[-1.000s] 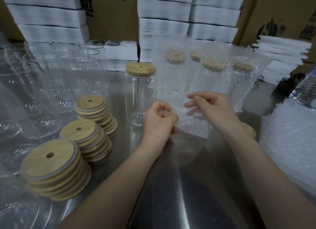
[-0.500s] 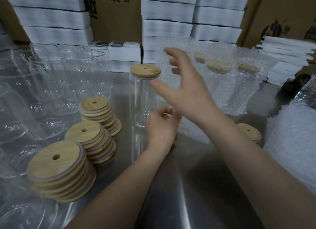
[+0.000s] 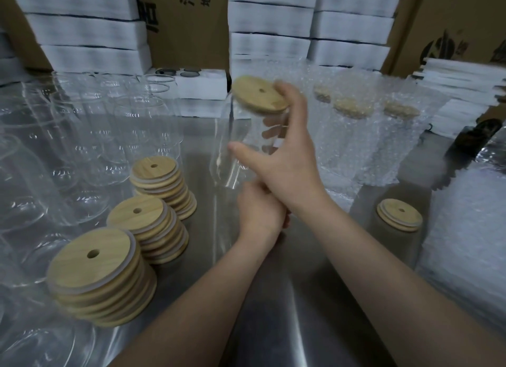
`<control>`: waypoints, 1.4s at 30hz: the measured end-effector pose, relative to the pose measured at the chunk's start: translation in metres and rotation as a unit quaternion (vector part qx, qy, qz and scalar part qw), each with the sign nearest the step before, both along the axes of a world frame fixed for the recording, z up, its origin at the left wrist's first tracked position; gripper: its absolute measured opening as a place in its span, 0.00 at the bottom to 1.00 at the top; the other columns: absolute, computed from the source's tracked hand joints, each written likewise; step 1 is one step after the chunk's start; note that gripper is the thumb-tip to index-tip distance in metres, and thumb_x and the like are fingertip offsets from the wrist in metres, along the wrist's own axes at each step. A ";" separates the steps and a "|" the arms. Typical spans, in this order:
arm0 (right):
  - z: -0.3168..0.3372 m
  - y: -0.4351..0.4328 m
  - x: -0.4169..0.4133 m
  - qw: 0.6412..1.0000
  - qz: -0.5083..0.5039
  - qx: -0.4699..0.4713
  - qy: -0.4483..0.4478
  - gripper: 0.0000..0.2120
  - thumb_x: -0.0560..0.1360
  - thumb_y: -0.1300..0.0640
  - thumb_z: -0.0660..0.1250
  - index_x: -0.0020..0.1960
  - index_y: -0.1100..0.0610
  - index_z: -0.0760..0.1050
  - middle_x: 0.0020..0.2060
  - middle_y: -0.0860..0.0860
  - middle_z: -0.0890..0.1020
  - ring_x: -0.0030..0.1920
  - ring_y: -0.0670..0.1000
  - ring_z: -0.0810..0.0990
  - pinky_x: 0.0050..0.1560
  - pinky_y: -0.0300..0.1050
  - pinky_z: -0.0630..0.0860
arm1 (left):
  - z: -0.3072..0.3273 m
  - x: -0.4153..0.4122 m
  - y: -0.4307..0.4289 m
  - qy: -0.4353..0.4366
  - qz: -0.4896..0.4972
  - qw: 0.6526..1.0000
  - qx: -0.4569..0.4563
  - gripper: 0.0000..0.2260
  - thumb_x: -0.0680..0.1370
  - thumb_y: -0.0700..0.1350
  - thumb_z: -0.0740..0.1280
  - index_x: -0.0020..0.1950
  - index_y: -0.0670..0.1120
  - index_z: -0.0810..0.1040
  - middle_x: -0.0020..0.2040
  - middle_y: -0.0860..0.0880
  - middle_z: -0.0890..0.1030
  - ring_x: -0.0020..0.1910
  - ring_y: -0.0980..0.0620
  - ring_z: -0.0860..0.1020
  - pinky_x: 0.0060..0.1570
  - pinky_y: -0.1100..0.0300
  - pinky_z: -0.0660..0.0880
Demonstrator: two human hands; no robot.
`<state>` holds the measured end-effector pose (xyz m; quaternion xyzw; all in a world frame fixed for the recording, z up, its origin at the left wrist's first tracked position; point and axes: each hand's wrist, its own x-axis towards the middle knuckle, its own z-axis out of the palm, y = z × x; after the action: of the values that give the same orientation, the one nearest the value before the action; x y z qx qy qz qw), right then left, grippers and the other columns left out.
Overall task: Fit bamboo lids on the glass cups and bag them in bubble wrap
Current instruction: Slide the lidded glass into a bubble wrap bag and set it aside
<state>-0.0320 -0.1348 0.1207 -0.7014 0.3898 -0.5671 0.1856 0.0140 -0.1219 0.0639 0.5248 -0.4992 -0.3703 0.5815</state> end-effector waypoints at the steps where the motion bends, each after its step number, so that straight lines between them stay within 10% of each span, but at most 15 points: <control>1: 0.002 0.005 -0.002 0.998 0.016 -0.006 -0.057 0.41 0.68 0.54 0.79 0.73 0.48 0.58 0.61 0.44 0.71 0.56 0.48 0.75 0.55 0.49 0.79 | -0.001 -0.001 -0.002 0.013 0.005 1.000 0.010 0.16 0.76 0.35 0.63 0.31 0.50 0.70 0.20 0.60 0.74 0.18 0.62 0.73 0.17 0.72 0.64; 8: 0.014 0.020 -0.038 0.912 0.149 0.165 -0.346 0.35 0.69 0.52 0.72 0.71 0.44 0.60 0.53 0.49 0.78 0.55 0.49 0.79 0.51 0.63 0.81 | 0.002 0.002 -0.003 0.146 0.022 0.988 0.033 0.10 0.76 0.45 0.70 0.36 0.43 0.80 0.20 0.51 0.73 0.19 0.51 0.72 0.21 0.63 0.68; 25: 0.010 0.012 -0.076 0.970 0.038 0.099 -0.221 0.43 0.66 0.54 0.75 0.74 0.40 0.58 0.54 0.50 0.75 0.53 0.50 0.81 0.50 0.57 0.83 | 0.009 0.014 -0.004 0.239 0.045 0.970 0.009 0.16 0.77 0.48 0.70 0.30 0.46 0.74 0.25 0.50 0.72 0.22 0.54 0.70 0.23 0.64 0.68; 30: 0.008 0.014 -0.069 0.986 -0.003 0.038 -0.164 0.41 0.64 0.50 0.76 0.71 0.42 0.58 0.63 0.66 0.71 0.58 0.63 0.76 0.59 0.62 0.77 | 0.012 0.016 -0.004 0.220 0.074 0.971 -0.049 0.14 0.78 0.50 0.69 0.35 0.43 0.78 0.35 0.46 0.79 0.36 0.51 0.77 0.40 0.57 0.74; 34: 0.000 0.011 -0.066 0.987 -0.028 0.011 -0.157 0.38 0.66 0.52 0.77 0.69 0.44 0.60 0.64 0.65 0.70 0.56 0.62 0.76 0.58 0.62 0.77 | 0.014 0.015 0.004 0.137 0.039 0.982 -0.121 0.10 0.74 0.58 0.68 0.47 0.54 0.82 0.57 0.47 0.79 0.59 0.51 0.77 0.63 0.53 0.72; 38: -0.007 0.009 -0.062 0.982 -0.046 0.009 -0.183 0.35 0.64 0.46 0.77 0.65 0.37 0.61 0.62 0.63 0.70 0.57 0.63 0.75 0.57 0.64 0.77 | 0.006 0.011 0.008 -0.098 -0.048 0.983 -0.147 0.37 0.65 0.66 0.68 0.73 0.63 0.61 0.71 0.59 0.68 0.71 0.61 0.59 0.71 0.61 0.58; 42: -0.009 0.006 -0.064 0.982 -0.060 -0.005 -0.177 0.35 0.65 0.45 0.76 0.65 0.37 0.61 0.60 0.63 0.71 0.56 0.62 0.76 0.57 0.63 0.78 | -0.001 0.010 0.002 -0.253 -0.016 0.953 -0.168 0.52 0.66 0.51 0.77 0.79 0.58 0.46 0.75 0.55 0.61 0.71 0.59 0.56 0.70 0.58 0.53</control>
<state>-0.0959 -0.1288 0.1118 -0.5660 0.3893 -0.6946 0.2137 0.0243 -0.1198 0.0631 0.4881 -0.6935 -0.1453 0.5096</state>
